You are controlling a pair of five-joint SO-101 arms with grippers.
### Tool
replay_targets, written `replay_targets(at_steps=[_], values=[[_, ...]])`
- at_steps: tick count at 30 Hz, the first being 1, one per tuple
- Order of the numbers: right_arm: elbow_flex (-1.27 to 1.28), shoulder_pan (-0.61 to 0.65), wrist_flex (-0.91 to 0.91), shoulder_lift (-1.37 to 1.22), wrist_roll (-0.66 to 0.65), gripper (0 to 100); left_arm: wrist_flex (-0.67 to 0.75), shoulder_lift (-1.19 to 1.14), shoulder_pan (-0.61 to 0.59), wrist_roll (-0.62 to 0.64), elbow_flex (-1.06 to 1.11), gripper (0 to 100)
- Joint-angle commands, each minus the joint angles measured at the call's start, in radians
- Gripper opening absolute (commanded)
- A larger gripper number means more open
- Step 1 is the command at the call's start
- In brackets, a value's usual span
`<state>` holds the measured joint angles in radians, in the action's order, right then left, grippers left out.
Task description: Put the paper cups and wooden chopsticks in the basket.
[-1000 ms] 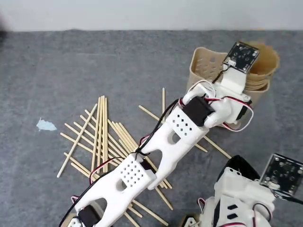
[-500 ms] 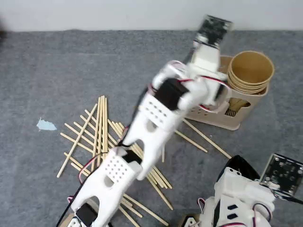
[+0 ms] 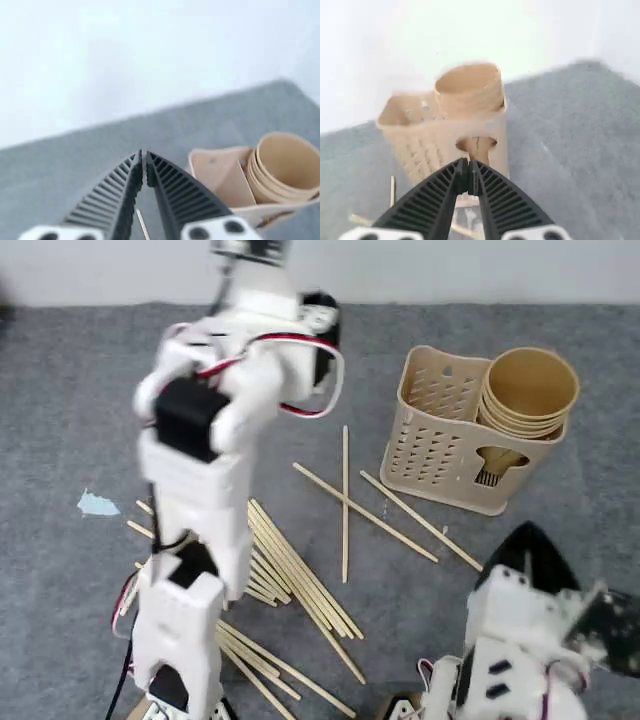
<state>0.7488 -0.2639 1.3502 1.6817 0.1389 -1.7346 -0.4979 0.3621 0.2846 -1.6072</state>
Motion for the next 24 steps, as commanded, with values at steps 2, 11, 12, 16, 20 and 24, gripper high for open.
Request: replay_targets(at_steps=[2, 11, 12, 16, 20, 24], values=[[0.061, 0.004, -0.209, -0.151, -0.058, 0.8, -0.025, 0.155, -0.069, -0.051, -0.012, 1], [0.066, 0.038, -0.288, -0.286, -0.061, 1.0, -0.023, 0.516, -0.212, -0.121, 0.469, 1], [0.066, 0.058, -0.275, -0.286, -0.069, 1.1, -0.021, 0.571, -0.229, -0.150, 0.545, 1], [0.066, 0.156, -0.193, -0.294, -0.147, 1.1, -0.018, 0.787, -0.307, -0.265, 0.846, 1], [0.066, 0.229, -0.119, -0.295, -0.216, 1.1, -0.017, 0.988, -0.407, -0.370, 1.099, 1], [0.066, 0.286, -0.058, -0.295, -0.315, 1.2, -0.009, 1.134, -0.512, -0.442, 1.328, 1]])
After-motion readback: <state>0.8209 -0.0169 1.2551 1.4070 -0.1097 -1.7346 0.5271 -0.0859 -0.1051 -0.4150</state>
